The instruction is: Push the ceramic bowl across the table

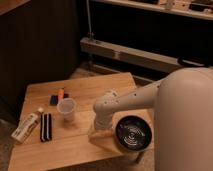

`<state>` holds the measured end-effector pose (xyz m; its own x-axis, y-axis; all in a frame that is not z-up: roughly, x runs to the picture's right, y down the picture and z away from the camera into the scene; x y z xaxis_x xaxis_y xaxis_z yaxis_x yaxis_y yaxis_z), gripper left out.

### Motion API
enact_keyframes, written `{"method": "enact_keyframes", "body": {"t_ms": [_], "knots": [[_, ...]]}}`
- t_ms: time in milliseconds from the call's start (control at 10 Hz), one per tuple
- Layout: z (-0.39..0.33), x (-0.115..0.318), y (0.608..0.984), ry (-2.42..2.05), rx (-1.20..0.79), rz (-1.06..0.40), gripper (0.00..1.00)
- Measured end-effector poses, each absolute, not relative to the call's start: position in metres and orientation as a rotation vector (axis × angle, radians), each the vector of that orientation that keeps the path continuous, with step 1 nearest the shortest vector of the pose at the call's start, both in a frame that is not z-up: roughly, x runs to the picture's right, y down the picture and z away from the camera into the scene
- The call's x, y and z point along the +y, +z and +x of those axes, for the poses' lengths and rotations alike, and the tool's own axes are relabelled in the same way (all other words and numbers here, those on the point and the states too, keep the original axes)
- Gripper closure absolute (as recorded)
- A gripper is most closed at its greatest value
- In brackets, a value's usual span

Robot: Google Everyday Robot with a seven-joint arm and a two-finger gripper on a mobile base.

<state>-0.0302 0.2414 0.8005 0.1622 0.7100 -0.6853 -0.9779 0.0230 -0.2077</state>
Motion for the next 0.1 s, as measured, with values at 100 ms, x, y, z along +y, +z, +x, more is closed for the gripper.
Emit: {"method": "enact_keyframes", "body": {"t_ms": [100], "knots": [[-0.0303,0.2414,0.8005,1.377,0.452,-0.744,0.2]]}}
